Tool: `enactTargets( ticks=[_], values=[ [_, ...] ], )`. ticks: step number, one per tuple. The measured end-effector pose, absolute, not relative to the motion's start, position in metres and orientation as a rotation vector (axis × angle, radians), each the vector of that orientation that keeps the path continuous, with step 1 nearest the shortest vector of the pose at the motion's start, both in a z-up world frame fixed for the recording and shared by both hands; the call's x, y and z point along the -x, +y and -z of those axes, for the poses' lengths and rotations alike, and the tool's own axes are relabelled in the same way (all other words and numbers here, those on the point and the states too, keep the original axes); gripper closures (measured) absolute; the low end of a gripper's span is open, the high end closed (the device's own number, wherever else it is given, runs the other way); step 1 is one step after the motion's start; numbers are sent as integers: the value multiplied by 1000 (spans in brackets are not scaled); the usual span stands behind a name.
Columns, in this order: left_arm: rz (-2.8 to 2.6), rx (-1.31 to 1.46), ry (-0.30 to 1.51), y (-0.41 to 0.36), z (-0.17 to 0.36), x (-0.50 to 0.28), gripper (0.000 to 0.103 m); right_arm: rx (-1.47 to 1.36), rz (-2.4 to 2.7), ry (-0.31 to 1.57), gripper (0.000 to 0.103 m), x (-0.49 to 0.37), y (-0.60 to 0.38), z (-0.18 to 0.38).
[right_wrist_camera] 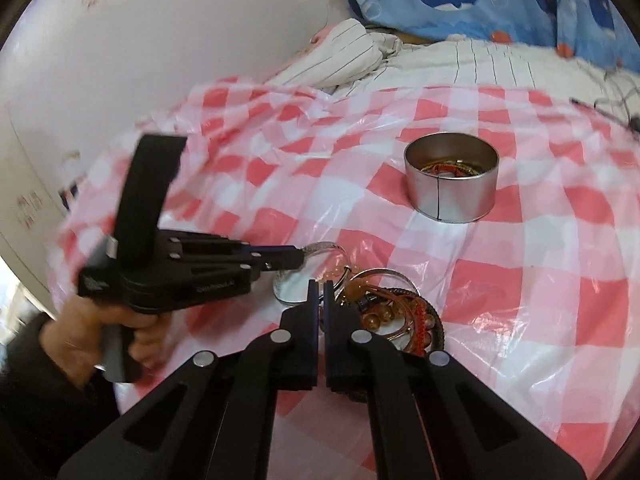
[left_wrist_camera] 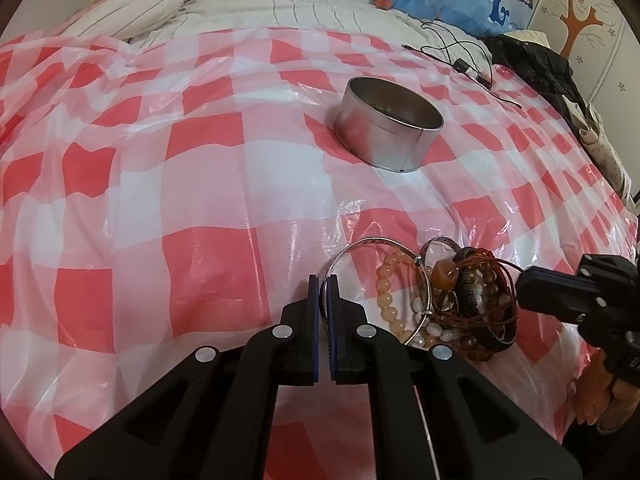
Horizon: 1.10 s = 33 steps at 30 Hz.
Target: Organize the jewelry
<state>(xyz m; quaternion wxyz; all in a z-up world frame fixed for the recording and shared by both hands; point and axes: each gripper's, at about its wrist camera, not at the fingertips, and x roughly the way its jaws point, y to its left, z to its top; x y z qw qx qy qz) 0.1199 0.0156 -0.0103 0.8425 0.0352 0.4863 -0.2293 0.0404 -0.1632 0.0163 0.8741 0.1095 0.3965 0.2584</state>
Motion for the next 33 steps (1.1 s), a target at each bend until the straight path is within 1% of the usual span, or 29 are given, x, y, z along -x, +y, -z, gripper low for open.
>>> enactTargets(
  ticks=[1,2,3,4,5,6,7,8,9,10,12,14,18,20,24,28,33],
  values=[
    [482,-73,1026,16,10,-120,100,-214,-532,827,100,-40,-161,-17],
    [482,-72,1026,16,10,-120,100,-188,-522,828,93,-39,-158,-17],
    [481,-71,1026,16,10,-120,100,-160,-514,829,83,-38,-154,-16],
    [482,-71,1026,17,10,-120,100,-117,-503,824,57,-36,-148,-16],
    [482,-72,1027,17,10,-120,100,-74,-493,810,53,-33,-142,-17],
    [482,-73,1027,17,10,-120,100,-44,-491,808,53,-32,-139,-15],
    [483,-73,1027,17,10,-120,100,0,-484,806,57,-31,-132,-14],
    [485,-75,1028,16,10,-120,100,28,-479,813,64,-32,-129,-11],
    [486,-76,1028,16,11,-120,100,76,-460,833,85,-33,-123,-6],
    [488,-77,1029,16,11,-120,100,103,-446,841,94,-33,-121,-2],
    [491,-80,1031,15,12,-119,100,113,-444,840,100,-32,-121,-1],
    [499,-79,1030,14,12,-119,100,68,-463,815,100,-30,-127,-7],
    [542,-16,1016,18,5,-118,100,-226,-571,767,100,-34,-164,-23],
    [550,17,997,21,-3,-118,100,-376,-630,714,100,-33,-185,-31],
    [558,34,959,18,-17,-118,100,-540,-666,652,100,-35,-210,-41],
    [562,15,930,2,-33,-127,100,-624,-639,608,100,-48,-231,-55],
    [558,0,898,-31,-49,-164,100,-654,-588,575,100,-77,-260,-68]
  ],
)
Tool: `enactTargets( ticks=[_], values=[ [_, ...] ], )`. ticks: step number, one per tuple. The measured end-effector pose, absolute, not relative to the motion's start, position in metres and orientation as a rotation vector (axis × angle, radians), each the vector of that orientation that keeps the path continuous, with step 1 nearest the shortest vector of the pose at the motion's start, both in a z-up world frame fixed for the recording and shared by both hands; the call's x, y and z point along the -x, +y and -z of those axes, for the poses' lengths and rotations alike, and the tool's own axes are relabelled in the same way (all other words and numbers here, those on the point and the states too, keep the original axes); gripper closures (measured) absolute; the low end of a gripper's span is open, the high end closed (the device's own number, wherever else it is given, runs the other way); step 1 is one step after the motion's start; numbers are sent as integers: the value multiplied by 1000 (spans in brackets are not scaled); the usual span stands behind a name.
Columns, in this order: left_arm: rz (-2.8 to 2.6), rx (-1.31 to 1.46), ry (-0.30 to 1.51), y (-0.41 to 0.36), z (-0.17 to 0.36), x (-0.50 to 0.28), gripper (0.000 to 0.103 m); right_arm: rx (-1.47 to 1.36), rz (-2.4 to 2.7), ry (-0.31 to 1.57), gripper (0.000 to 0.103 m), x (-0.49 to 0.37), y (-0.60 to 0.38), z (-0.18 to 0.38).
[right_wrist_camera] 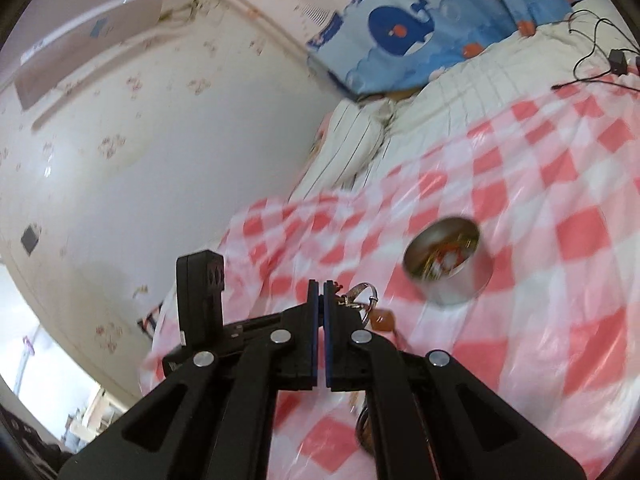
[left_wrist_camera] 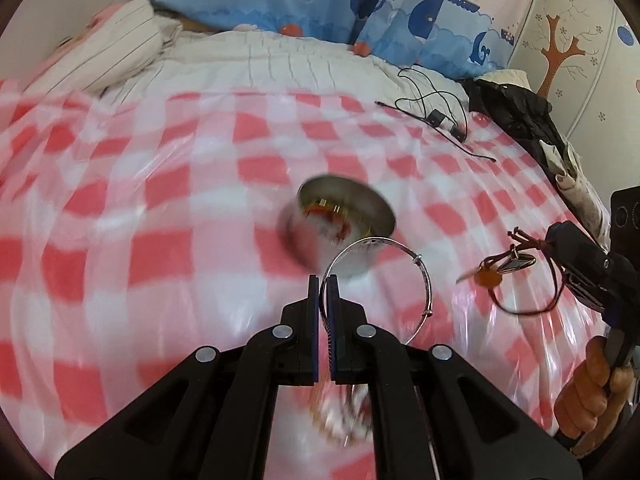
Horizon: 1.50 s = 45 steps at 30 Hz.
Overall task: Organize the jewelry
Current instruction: 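Carry the bracelets to the silver tin with the right tool while the left tool drops its item in, then open the right tool over the silver tin to release the bracelets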
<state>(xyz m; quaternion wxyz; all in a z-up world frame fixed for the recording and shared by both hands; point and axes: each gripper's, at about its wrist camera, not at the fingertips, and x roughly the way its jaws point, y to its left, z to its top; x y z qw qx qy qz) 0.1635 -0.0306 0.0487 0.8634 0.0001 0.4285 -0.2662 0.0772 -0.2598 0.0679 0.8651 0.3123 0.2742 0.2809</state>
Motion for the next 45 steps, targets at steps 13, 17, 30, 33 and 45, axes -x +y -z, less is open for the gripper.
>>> enactTargets(
  ticks=[13,17,30,33,45],
  values=[
    [508,-29,953,-84,-14,-256,97,-559,-535,601,100,-168,-257,-61],
    [499,-17,917,-63,-24,-253,95,-487,-504,629,100,-192,-241,-48],
    [457,32,895,10,-37,-151,63,-450,-392,726,56,-121,-253,-39],
    [487,29,908,14,-32,-116,63,-486,-326,772,54,-69,-268,-29],
    [601,-65,918,-13,-11,-47,63,-530,-299,842,43,-22,-252,-13]
  ],
)
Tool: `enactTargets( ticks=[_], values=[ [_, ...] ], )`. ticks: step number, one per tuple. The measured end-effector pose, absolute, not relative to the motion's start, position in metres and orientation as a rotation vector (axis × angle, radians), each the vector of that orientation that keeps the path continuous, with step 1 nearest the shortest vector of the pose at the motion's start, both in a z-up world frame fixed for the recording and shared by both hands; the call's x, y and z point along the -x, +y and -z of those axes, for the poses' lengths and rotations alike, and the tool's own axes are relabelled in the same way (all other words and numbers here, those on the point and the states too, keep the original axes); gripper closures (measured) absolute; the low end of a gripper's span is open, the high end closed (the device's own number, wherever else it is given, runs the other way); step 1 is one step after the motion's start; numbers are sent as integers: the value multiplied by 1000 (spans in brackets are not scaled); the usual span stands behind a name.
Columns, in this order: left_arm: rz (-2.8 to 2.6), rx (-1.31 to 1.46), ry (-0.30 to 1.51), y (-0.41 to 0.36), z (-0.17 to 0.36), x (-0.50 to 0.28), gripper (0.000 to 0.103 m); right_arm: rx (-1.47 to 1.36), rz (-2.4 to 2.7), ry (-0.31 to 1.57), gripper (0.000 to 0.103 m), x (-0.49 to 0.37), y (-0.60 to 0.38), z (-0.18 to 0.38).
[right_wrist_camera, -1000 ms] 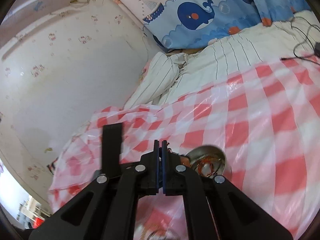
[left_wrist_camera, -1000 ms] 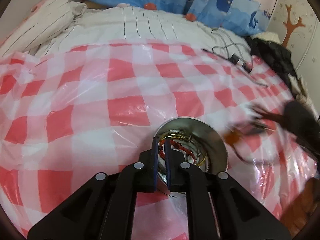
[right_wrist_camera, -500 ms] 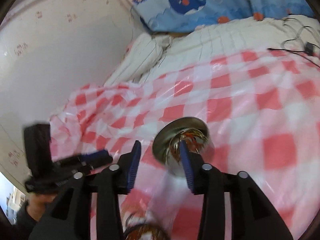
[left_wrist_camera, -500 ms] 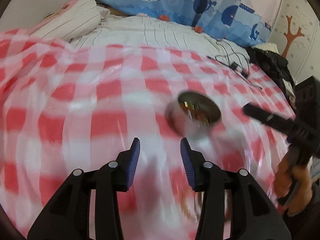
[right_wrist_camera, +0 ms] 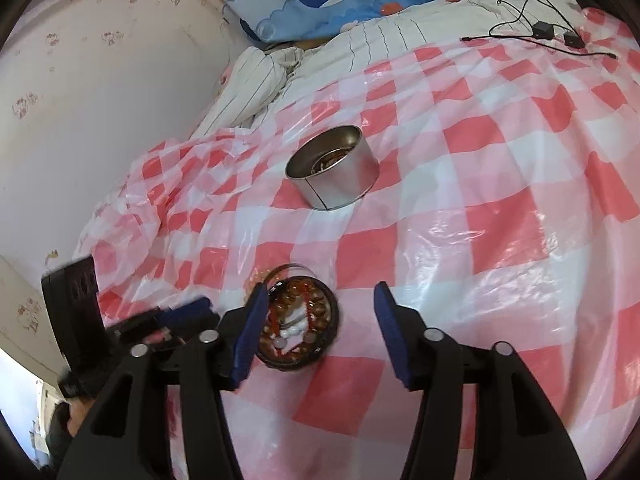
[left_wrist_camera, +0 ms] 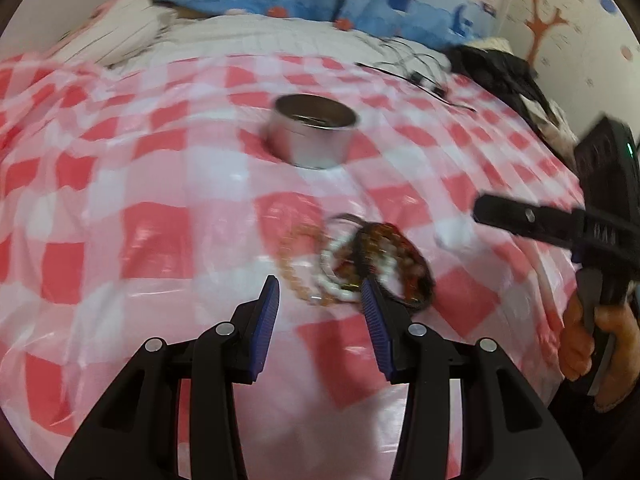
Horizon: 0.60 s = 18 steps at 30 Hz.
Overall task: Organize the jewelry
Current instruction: 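Open the right tool over the silver tin to release the bracelets, then grasp the black cord bracelet with the left tool and lift it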
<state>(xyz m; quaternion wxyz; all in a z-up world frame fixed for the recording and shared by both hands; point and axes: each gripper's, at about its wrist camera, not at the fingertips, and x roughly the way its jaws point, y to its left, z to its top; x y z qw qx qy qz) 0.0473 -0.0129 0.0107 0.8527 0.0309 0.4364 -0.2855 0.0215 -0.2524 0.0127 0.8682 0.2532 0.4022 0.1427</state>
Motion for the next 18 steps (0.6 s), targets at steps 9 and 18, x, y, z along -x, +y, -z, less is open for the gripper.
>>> enactTargets(
  ticks=[9,18],
  values=[
    [666,-60,915,-44,-9,-51,63,-566,-286,838,39,-24,-264,-9],
    [659,-14,989,-53,7,-67,63,-568,-301,823,33,-25,-265,-12]
  ],
)
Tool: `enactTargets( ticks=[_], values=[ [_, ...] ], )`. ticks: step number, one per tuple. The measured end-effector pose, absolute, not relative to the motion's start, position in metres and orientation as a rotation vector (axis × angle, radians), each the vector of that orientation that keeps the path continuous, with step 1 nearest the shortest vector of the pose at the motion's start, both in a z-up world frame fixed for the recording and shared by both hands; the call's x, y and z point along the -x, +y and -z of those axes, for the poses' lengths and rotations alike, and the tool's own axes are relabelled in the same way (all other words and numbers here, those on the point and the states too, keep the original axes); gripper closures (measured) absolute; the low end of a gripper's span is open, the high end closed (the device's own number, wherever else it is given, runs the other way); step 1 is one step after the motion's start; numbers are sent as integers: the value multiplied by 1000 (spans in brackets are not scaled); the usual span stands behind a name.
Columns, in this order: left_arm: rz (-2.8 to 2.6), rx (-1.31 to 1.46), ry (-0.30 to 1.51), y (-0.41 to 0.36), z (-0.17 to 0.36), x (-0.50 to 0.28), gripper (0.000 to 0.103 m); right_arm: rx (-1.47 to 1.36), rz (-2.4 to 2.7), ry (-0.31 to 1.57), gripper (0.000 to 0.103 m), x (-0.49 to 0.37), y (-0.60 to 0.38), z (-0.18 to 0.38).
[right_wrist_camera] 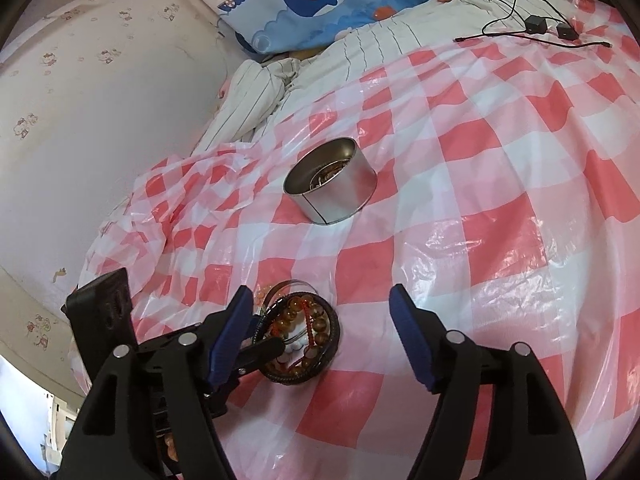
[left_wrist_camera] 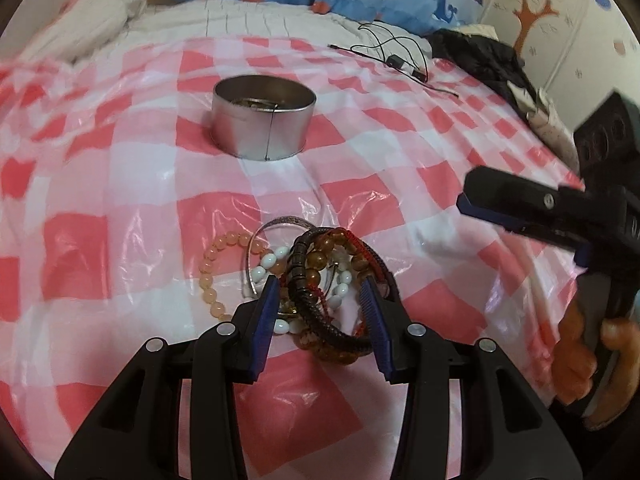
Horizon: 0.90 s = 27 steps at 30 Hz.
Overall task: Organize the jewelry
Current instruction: 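Grasp the black cord bracelet with the left tool and lift it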
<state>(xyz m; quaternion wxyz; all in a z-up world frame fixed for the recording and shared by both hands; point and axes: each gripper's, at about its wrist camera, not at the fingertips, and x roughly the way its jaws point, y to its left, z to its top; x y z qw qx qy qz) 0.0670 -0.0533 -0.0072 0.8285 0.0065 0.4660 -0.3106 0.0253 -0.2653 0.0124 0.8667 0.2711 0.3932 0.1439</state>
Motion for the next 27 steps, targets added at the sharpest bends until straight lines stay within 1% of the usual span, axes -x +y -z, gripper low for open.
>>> enactTargets(
  ticks=[4,6,8,10,14,16,20,27],
  values=[
    [677,74,1020,-47,11,-74,63,-572,-302,825,33,-26,-265,-12],
    [676,99,1032,-45,13,-77,69,-572,-302,824,32,-26,-265,-12],
    [664,94,1036,-43,14,-79,78,-572,-303,824,31,-26,-265,-12],
    [660,91,1043,-42,15,-80,84,-572,-303,825,31,-27,-265,-12],
    [657,81,1045,-44,15,-80,87,-571,-304,827,31,-27,-264,-11],
    [669,90,1044,-43,13,-81,92,-572,-304,827,31,-27,-264,-11],
    [707,141,1036,-36,6,-81,92,-574,-301,827,31,-27,-264,-11],
    [782,312,1012,-13,-5,-88,92,-581,-289,838,31,-28,-267,-6]
  ],
)
